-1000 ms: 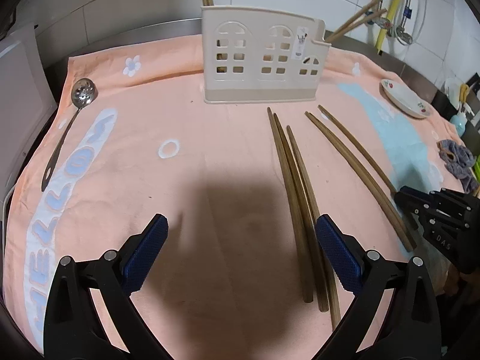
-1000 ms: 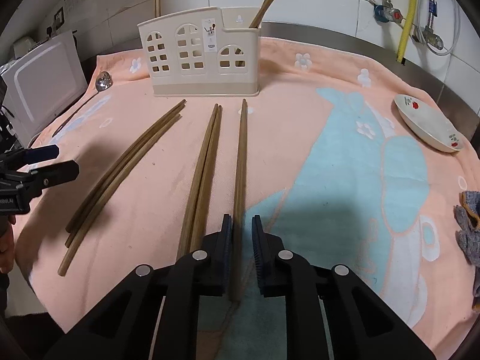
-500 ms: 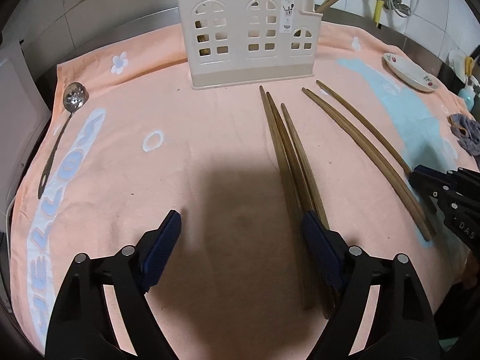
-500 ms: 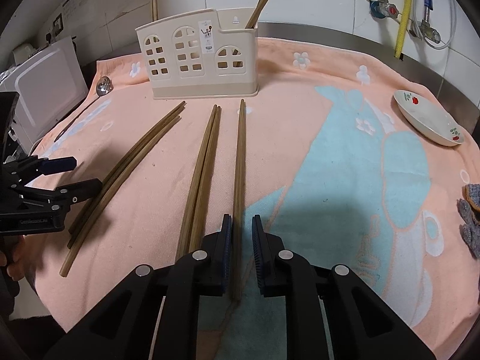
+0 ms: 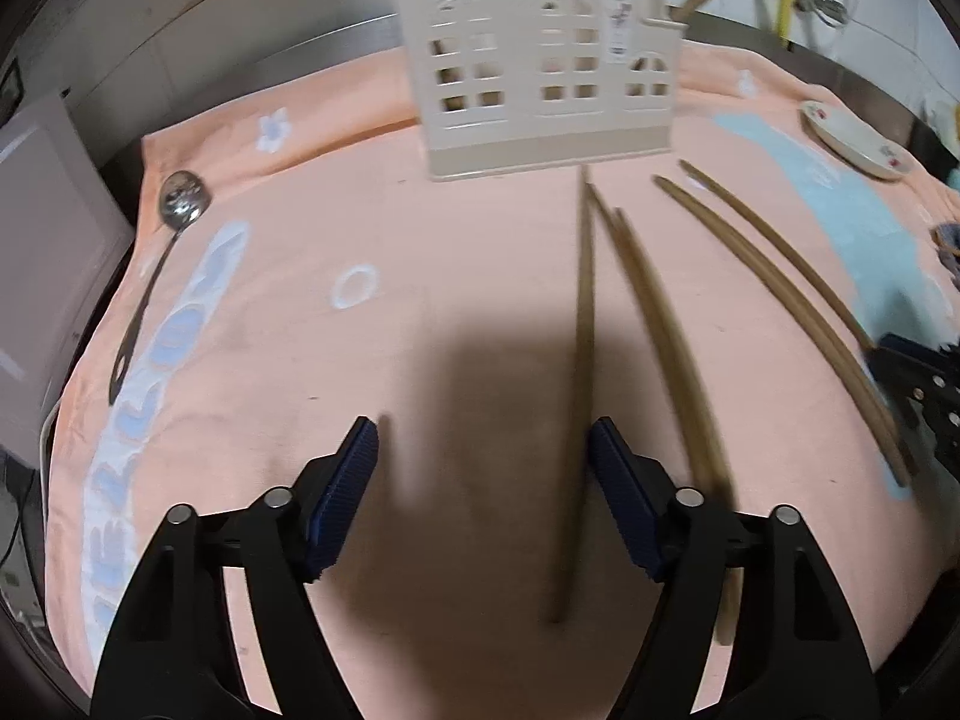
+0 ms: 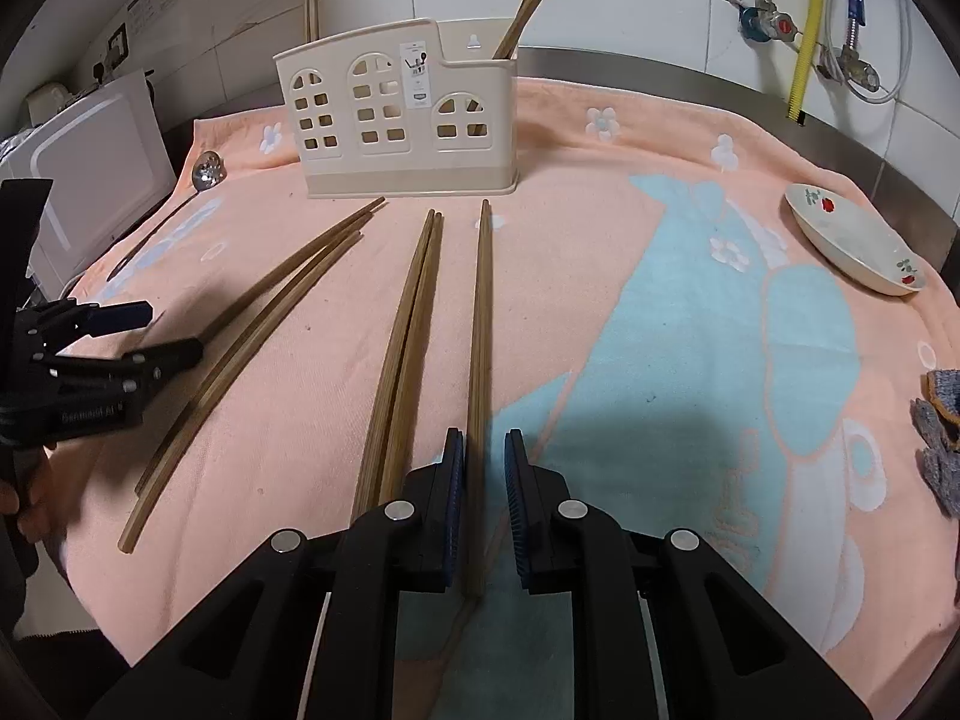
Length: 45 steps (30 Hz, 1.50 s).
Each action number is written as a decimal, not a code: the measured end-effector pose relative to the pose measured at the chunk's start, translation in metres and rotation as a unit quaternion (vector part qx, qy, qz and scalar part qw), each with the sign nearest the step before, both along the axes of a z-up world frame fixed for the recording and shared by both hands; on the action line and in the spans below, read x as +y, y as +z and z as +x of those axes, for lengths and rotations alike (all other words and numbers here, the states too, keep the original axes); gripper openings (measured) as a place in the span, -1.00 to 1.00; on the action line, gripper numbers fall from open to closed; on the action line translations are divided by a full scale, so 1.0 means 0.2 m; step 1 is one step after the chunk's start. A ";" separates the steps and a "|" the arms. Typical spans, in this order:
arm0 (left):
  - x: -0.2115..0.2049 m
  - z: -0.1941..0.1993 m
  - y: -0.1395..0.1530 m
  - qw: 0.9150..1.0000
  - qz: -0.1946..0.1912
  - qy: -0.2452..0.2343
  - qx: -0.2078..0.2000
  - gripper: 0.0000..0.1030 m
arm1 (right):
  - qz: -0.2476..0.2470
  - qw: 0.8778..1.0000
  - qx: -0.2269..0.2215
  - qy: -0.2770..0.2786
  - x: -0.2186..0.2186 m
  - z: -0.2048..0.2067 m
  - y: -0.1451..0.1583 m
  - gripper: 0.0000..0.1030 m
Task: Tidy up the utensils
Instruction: 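Return to the towel and close the left tool on a chopstick while the right tool grasps another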
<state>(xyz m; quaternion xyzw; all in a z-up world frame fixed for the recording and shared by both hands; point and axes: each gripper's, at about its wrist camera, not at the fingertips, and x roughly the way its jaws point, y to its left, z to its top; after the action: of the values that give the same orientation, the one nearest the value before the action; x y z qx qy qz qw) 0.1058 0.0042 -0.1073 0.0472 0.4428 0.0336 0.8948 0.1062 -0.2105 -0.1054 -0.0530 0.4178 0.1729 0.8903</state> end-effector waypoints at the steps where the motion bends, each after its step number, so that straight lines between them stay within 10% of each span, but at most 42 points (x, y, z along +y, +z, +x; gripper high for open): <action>1: 0.02 0.00 0.00 1.000 -0.002 0.006 -0.002 0.29 | -0.001 1.000 -0.001 0.000 0.00 0.00 0.00 -0.72; 12: -0.01 -0.03 -0.01 0.998 -0.056 -0.036 -0.018 -0.56 | -0.007 1.000 -0.005 -0.001 0.00 0.00 0.00 -0.73; 45: -0.04 0.01 0.00 0.994 -0.054 -0.090 0.006 -0.76 | -0.007 0.999 -0.033 -0.001 0.03 -0.04 0.09 -0.87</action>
<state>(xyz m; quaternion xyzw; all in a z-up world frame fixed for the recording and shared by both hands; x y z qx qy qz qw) 0.1072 -0.0031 -0.1082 0.0386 0.4430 -0.0715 0.8928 0.0980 -0.2041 -0.0884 -0.0645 0.3896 0.1667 0.9034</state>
